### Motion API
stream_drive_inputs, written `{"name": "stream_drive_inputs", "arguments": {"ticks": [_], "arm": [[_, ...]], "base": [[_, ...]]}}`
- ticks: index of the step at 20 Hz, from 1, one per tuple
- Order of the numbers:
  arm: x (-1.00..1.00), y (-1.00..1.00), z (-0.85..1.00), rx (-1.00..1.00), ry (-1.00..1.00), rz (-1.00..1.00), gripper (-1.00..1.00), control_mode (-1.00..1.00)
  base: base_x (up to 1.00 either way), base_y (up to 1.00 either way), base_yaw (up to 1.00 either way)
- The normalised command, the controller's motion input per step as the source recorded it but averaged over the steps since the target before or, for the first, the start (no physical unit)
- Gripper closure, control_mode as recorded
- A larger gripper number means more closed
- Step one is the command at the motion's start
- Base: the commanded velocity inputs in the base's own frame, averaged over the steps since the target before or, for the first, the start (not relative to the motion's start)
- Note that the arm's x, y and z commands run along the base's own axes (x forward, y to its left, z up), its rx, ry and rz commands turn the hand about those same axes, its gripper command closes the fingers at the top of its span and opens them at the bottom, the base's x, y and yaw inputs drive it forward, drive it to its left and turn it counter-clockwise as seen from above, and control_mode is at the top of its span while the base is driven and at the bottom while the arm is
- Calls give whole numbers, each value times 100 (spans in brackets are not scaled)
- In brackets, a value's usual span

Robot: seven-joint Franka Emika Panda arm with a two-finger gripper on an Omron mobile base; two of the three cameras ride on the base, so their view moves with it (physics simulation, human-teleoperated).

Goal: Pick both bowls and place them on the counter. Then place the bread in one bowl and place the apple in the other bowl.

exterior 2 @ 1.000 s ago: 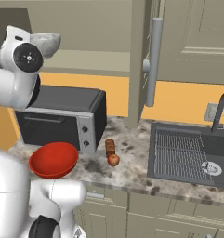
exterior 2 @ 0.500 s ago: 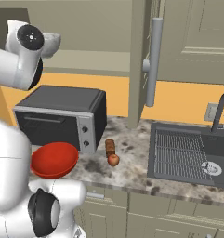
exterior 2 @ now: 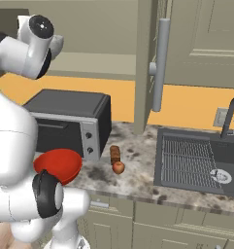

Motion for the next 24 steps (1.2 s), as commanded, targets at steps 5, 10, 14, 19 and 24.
{"name": "stream_drive_inputs", "arguments": {"ticks": [5,10,14,19,24], "arm": [[54,9,-1,-2,0,0,-100,-100],[50,16,-5,-3,0,0,-100,-100],[46,16,-5,-3,1,0,-100,-100],[45,17,-3,-2,0,0,-100,-100],[44,14,-3,-2,0,0,-100,-100]], "base": [[0,0,0],[0,0,0],[0,0,0],[0,0,0],[0,0,0]]}}
